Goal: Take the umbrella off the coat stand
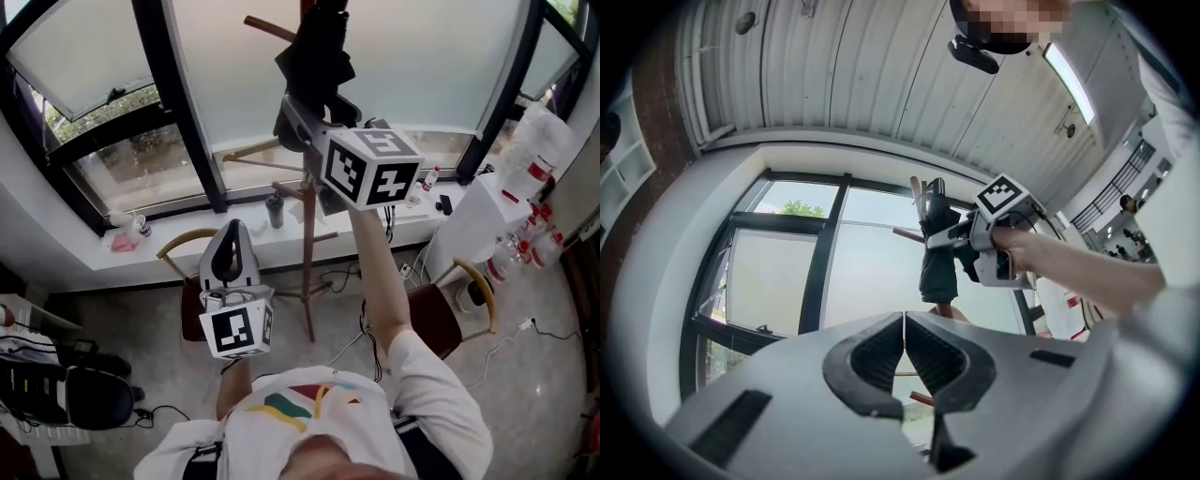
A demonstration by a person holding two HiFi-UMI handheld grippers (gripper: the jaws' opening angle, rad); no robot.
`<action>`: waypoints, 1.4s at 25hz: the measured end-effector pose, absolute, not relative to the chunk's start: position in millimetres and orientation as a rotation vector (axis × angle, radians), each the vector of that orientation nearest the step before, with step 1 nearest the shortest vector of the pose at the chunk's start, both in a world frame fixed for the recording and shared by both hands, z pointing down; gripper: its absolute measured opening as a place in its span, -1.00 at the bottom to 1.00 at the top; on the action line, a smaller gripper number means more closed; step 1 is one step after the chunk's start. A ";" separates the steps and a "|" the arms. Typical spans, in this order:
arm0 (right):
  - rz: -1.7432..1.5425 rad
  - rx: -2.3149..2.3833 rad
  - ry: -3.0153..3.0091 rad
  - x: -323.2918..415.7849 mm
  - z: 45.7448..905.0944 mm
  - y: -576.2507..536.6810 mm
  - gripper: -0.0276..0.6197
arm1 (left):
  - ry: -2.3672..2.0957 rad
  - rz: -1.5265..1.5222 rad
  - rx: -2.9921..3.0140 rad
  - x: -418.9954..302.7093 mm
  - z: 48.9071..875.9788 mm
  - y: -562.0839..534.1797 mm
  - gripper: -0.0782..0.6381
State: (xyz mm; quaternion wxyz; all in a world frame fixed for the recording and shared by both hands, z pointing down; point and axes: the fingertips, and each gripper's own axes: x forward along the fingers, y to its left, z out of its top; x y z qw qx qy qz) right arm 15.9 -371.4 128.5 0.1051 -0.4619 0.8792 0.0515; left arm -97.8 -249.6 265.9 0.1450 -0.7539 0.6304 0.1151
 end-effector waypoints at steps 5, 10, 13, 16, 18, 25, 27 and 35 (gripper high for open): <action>0.251 -1.366 2.579 18.6 98.1 -365.8 -0.23 | 1.801 0.337 -2.179 -95.8 265.2 -252.0 -0.76; 0.326 -1.358 2.557 21.0 74.7 -352.5 -0.23 | 1.803 0.340 -2.189 -95.3 260.6 -251.3 -0.76; 0.383 -1.363 2.533 25.5 64.5 -340.5 -0.22 | 1.793 0.350 -2.187 -92.7 259.9 -251.4 -0.76; 0.428 -1.370 2.499 35.9 60.3 -325.0 -0.22 | 1.789 0.355 -2.186 -86.2 259.2 -252.3 -0.76; 0.447 -1.378 2.471 41.9 62.7 -313.8 -0.22 | 1.786 0.357 -2.186 -83.9 257.6 -253.8 -0.76; 0.556 -1.448 2.349 59.0 94.0 -277.3 -0.22 | 1.753 0.384 -2.182 -80.4 249.0 -258.3 -0.76; 0.594 -1.484 2.321 64.2 105.2 -269.2 -0.22 | 1.757 0.386 -2.190 -77.2 243.7 -257.2 -0.76; 0.490 -1.567 2.292 85.2 170.2 -261.9 -0.22 | 1.733 0.372 -2.230 -56.8 245.9 -252.4 -0.76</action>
